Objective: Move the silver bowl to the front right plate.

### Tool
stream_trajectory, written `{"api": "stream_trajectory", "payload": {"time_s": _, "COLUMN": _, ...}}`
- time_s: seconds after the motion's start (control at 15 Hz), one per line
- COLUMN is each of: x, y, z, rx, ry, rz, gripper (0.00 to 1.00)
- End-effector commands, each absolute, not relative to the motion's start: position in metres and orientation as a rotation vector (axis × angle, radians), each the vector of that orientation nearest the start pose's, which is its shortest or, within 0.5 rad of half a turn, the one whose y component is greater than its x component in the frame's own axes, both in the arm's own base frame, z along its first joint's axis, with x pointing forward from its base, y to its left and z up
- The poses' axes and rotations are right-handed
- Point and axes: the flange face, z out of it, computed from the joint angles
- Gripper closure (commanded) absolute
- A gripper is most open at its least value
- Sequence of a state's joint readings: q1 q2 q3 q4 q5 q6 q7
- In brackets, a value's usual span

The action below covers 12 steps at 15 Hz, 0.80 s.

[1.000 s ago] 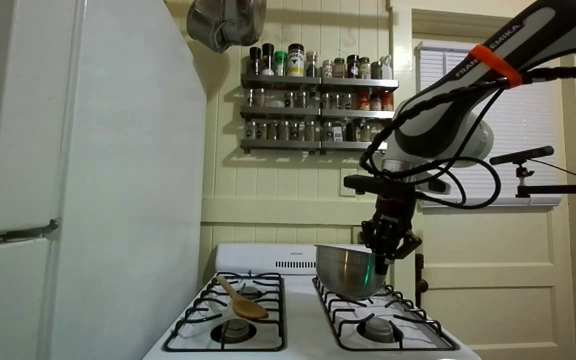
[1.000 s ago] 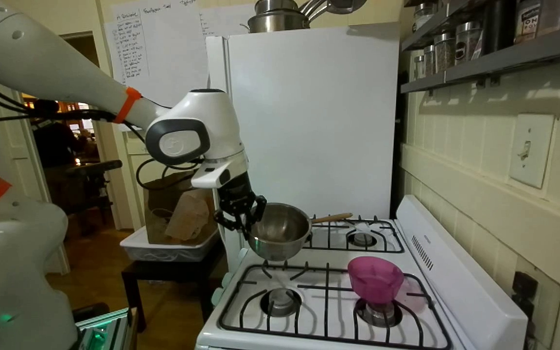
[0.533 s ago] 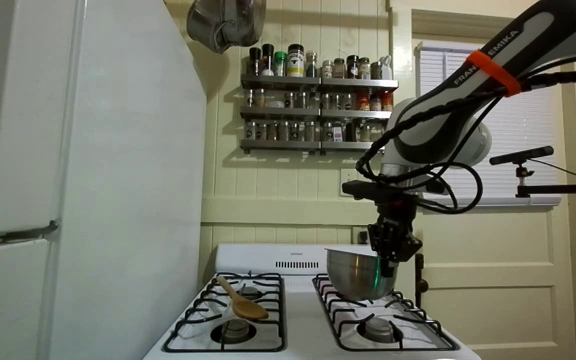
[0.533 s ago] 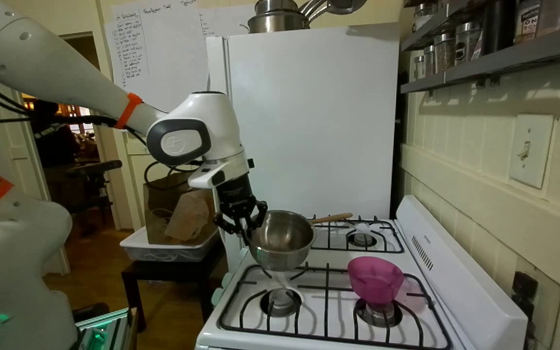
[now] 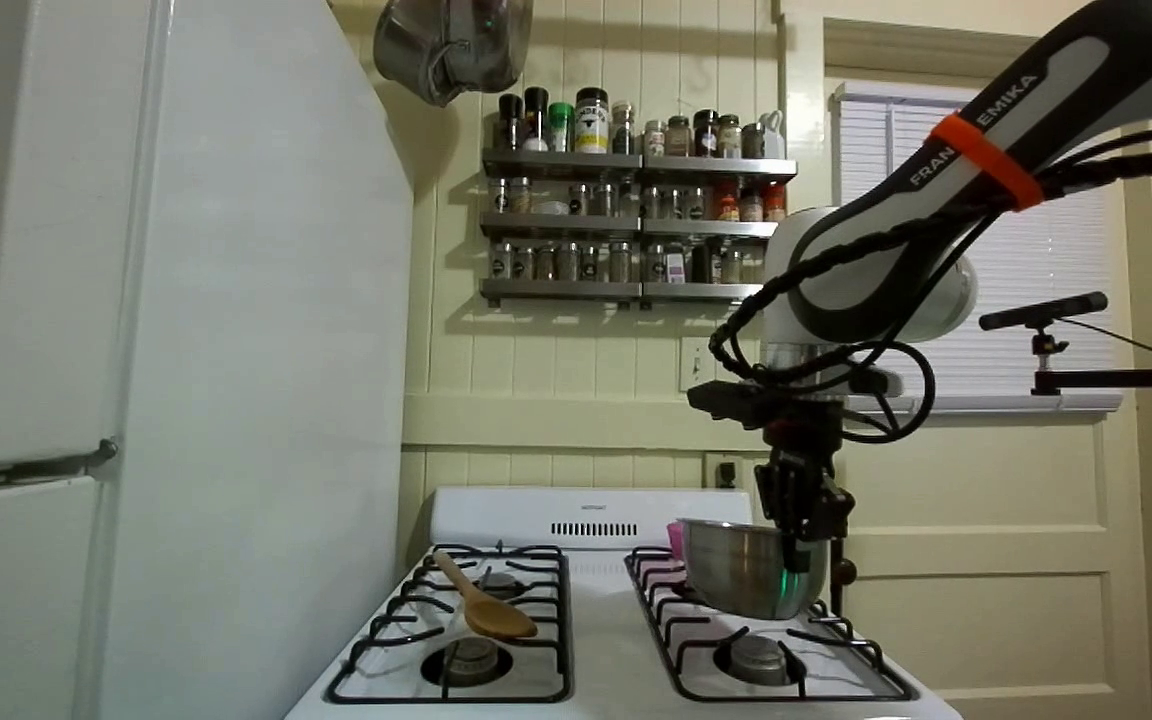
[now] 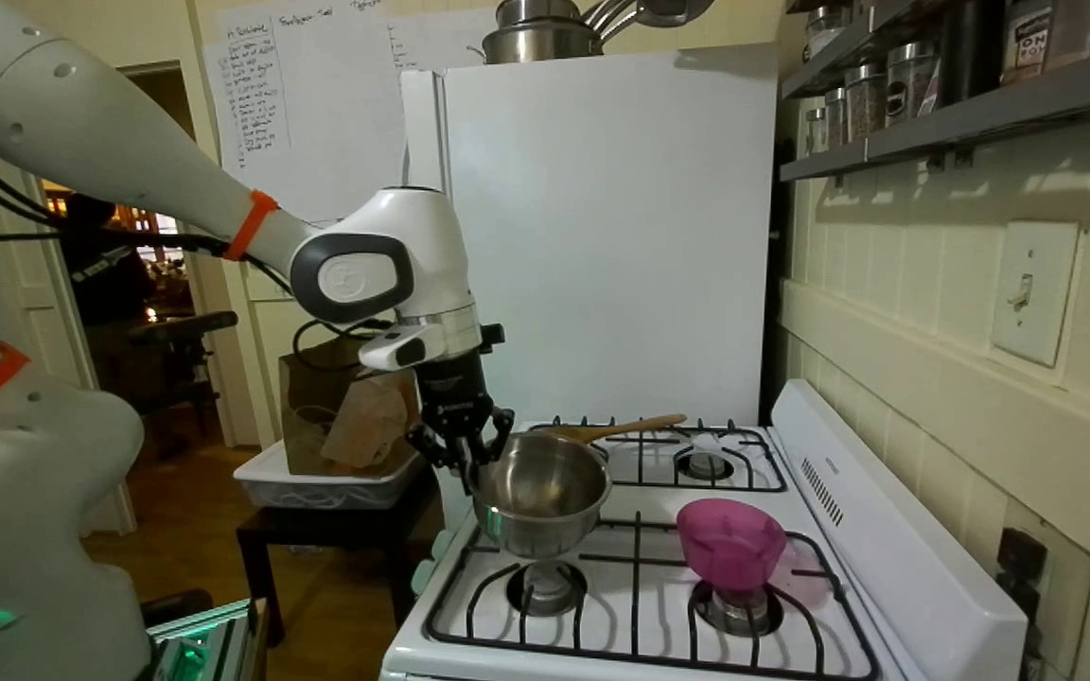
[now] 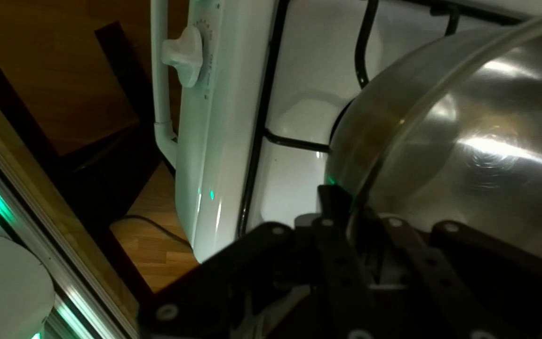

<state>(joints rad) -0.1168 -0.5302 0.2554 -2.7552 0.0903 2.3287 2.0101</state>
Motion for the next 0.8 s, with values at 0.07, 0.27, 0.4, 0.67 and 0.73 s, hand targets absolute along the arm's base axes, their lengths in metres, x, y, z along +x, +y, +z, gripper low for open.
{"api": "stream_trajectory", "payload": {"time_s": 0.07, "x": 0.362, "y": 0.046, "z": 0.371, "rx": -1.658, "ry": 2.643, "rz": -0.184, "gripper": 0.98}}
{"api": "stream_trajectory", "payload": {"time_s": 0.27, "x": 0.363, "y": 0.043, "z": 0.369, "rx": -1.664, "ry": 2.658, "rz": -0.239, "gripper": 0.98}}
{"api": "stream_trajectory", "payload": {"time_s": 0.4, "x": 0.364, "y": 0.042, "z": 0.368, "rx": -1.677, "ry": 2.66, "rz": -0.266, "gripper": 0.98}}
{"api": "stream_trajectory", "payload": {"time_s": 0.67, "x": 0.367, "y": 0.041, "z": 0.363, "rx": -1.698, "ry": 2.649, "rz": -0.262, "gripper": 0.98}}
{"api": "stream_trajectory", "payload": {"time_s": 0.73, "x": 0.367, "y": 0.041, "z": 0.361, "rx": -1.703, "ry": 2.647, "rz": -0.252, "gripper": 0.98}}
